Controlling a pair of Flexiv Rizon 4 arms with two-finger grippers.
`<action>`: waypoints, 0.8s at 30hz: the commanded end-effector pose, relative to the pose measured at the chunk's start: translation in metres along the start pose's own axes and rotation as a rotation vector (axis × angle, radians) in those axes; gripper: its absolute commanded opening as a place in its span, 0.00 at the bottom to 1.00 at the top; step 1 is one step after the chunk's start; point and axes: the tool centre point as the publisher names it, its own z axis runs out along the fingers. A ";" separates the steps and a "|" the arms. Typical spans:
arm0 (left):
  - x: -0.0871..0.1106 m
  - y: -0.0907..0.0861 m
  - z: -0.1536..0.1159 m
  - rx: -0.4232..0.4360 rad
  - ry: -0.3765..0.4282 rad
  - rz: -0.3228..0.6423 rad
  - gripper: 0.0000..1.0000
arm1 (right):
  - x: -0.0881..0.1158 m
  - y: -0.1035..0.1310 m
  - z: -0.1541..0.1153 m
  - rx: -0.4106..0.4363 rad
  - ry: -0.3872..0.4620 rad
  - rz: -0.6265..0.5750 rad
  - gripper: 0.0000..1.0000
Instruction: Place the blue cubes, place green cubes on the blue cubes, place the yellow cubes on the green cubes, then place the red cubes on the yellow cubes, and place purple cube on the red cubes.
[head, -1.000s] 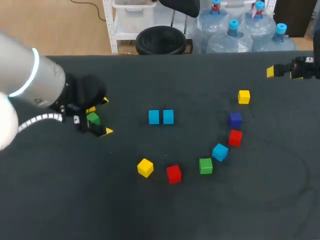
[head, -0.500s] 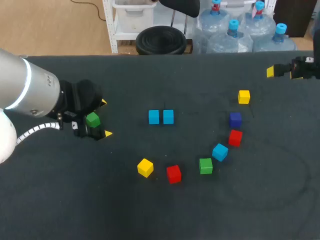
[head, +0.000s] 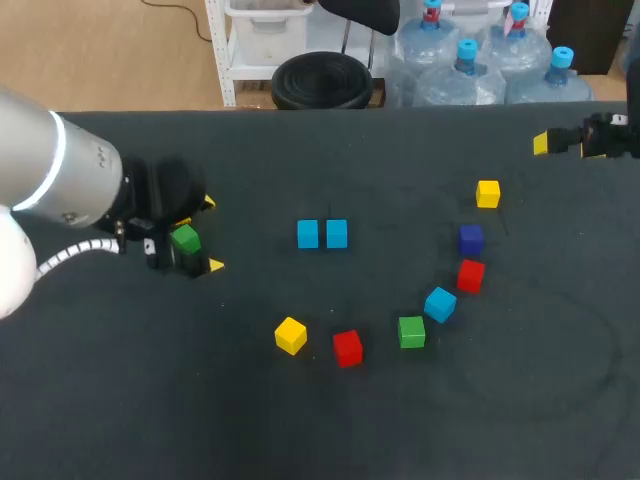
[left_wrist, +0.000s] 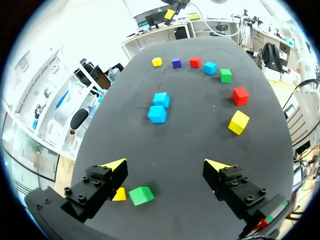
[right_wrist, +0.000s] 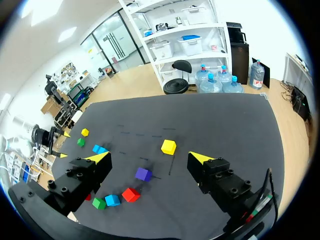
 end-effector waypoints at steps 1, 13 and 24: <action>-0.002 0.020 0.012 0.032 -0.007 0.010 1.00 | 0.000 0.000 0.000 0.002 -0.001 0.000 1.00; 0.003 0.025 0.013 0.060 -0.089 0.058 1.00 | 0.000 0.000 0.000 0.002 -0.001 0.000 1.00; 0.003 0.025 0.013 0.060 -0.089 0.058 1.00 | 0.003 0.005 -0.010 -0.011 -0.033 -0.076 1.00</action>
